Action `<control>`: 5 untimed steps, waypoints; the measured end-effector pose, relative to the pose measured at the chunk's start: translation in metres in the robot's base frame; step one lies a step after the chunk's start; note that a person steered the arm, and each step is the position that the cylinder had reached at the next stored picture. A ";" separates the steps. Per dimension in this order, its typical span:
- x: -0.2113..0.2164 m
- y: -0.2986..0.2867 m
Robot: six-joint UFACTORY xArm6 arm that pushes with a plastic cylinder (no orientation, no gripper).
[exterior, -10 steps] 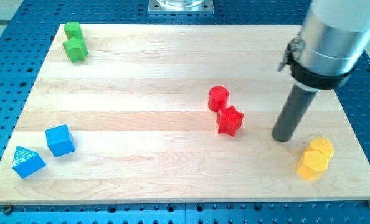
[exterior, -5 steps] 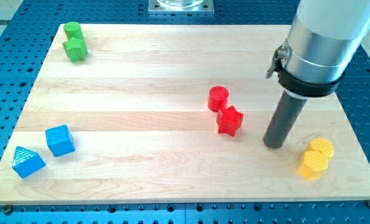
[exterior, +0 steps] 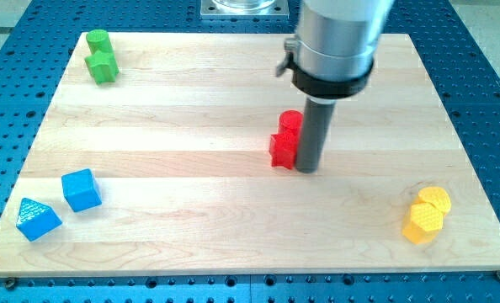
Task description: Move the red star to the left center of the board
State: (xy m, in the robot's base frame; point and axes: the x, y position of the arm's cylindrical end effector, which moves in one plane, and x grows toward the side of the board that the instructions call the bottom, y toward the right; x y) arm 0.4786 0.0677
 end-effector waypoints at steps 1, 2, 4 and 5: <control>-0.017 -0.043; -0.035 -0.097; -0.072 -0.136; -0.072 -0.227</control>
State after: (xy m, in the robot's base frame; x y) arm 0.4065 -0.1596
